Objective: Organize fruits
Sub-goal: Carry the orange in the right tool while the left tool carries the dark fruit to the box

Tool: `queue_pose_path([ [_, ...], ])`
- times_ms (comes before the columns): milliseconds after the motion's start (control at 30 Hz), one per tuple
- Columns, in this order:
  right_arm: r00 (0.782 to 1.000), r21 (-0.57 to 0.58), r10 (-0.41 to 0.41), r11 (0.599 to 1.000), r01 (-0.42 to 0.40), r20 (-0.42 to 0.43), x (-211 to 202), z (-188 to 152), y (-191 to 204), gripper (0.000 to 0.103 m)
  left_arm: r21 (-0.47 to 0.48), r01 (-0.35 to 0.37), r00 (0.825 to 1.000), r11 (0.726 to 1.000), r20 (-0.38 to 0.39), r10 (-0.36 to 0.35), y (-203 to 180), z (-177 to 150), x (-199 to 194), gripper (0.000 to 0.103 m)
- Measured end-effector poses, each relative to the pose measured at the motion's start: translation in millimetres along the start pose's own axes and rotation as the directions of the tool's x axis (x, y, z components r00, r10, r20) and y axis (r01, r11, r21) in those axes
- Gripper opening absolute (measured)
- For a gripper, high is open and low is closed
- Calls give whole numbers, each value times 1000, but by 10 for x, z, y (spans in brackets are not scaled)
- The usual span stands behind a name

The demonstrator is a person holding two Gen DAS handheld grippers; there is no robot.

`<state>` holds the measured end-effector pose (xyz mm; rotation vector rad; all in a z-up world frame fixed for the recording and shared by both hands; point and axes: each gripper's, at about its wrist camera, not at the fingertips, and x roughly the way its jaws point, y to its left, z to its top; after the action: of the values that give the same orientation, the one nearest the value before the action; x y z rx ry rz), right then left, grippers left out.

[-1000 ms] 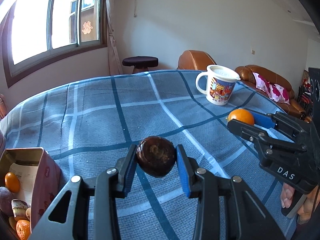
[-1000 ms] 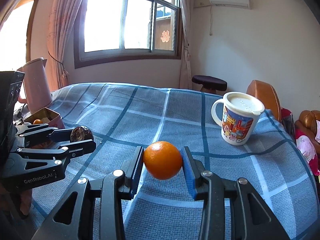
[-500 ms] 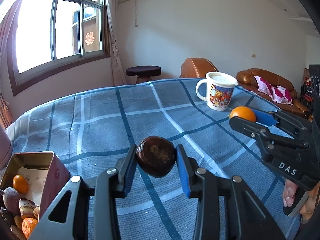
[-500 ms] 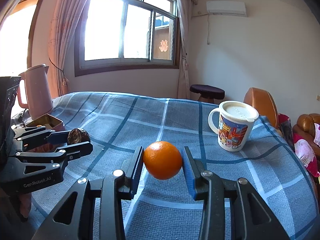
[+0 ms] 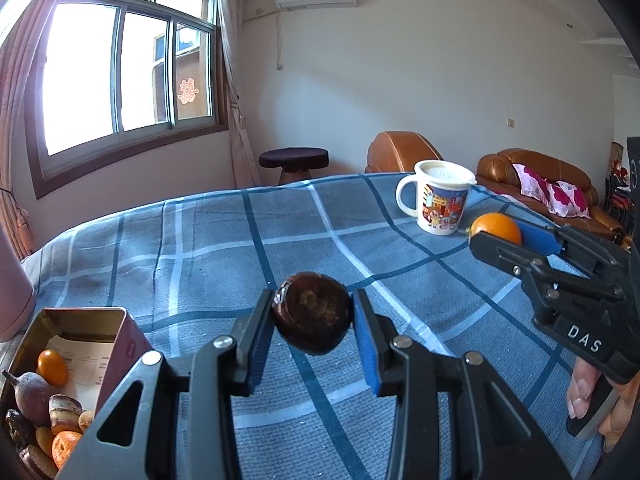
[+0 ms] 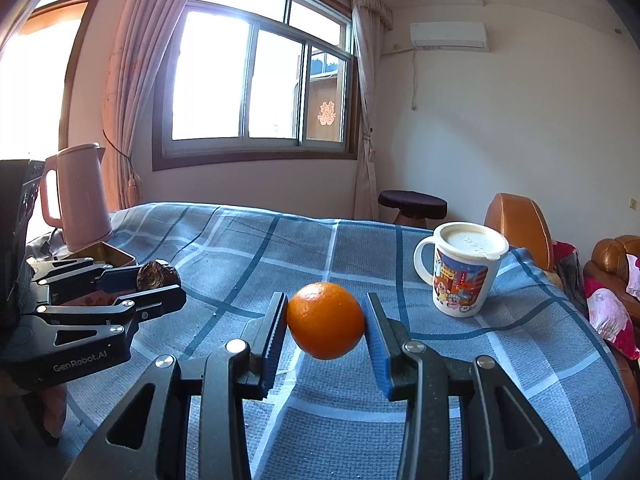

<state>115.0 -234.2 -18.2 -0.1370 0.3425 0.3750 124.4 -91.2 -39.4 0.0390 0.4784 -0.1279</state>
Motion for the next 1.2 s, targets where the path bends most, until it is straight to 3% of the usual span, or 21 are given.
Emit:
queue_pose_path([
  [767, 999, -11, -15, 1000, 16, 49, -100, 2, 85, 40, -21, -15, 999, 1000, 33, 15, 90, -47, -165, 40],
  [1200, 999, -36, 27, 999, -26, 40, -61, 23, 289, 40, -46, -10, 1000, 999, 17, 11, 190, -80, -210, 40],
])
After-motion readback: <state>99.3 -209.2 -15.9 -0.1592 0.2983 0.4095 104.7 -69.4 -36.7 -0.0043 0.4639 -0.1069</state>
